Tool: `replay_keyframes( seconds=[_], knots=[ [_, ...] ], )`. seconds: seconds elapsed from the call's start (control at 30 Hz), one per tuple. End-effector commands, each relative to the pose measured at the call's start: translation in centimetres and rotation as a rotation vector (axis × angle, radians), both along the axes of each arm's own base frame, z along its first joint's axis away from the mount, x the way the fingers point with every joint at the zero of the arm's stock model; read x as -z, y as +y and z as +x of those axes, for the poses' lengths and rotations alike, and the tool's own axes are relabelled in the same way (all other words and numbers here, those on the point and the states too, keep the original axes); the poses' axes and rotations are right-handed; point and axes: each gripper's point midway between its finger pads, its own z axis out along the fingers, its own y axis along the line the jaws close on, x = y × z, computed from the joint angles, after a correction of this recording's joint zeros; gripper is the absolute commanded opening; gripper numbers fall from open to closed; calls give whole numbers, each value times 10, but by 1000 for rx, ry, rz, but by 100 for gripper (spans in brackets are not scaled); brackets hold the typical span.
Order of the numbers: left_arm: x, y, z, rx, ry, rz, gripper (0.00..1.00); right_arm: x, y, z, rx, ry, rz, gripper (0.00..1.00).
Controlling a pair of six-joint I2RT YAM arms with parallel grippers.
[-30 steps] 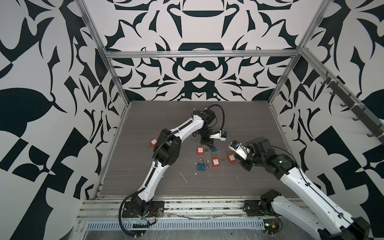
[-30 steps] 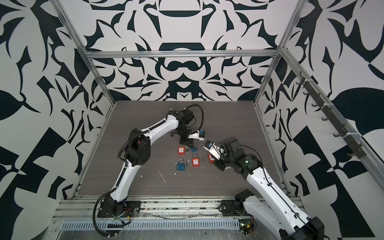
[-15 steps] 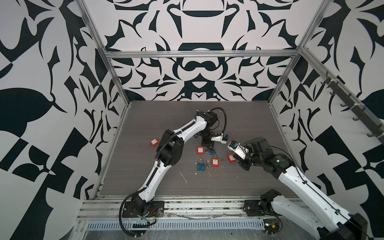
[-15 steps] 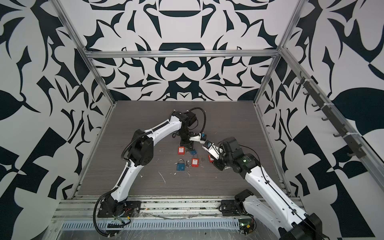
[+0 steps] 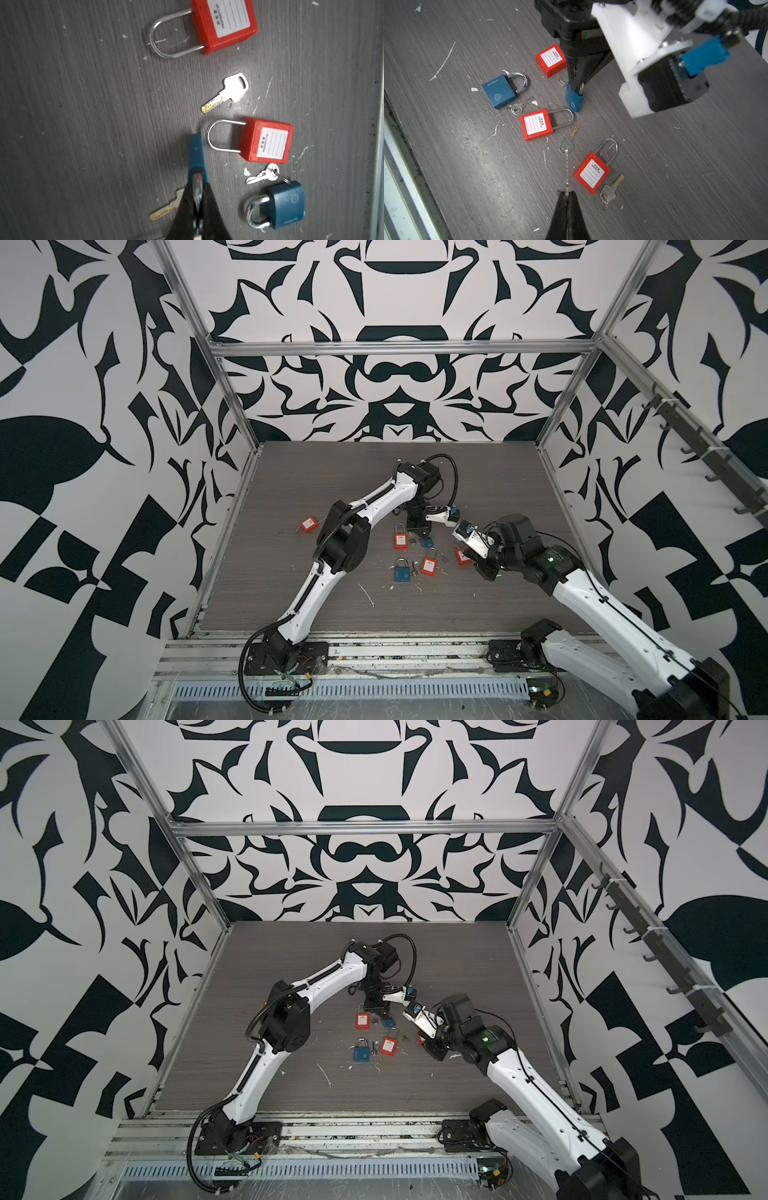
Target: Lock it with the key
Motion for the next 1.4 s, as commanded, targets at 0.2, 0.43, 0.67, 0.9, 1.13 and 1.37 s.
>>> replay_keyframes(
  seconds=[0.2,0.43,0.67,0.9,1.13,1.37],
  knots=[
    [25,2,13,6,-80,77,18,-4,6,6,9,-14,41,0],
    [27,-4,37,-4,-192,67,21,-3,11,9,22,-6,83,0],
    [30,-12,60,-75,-271,50,25,-1,11,12,43,6,85,0],
    [14,-15,71,-214,-229,-27,31,-5,13,14,77,23,121,0],
    [-54,-12,105,-466,-209,-301,38,-13,16,28,236,97,217,0],
    [-99,19,102,-630,-170,-462,46,-1,20,60,612,291,342,0]
  ],
)
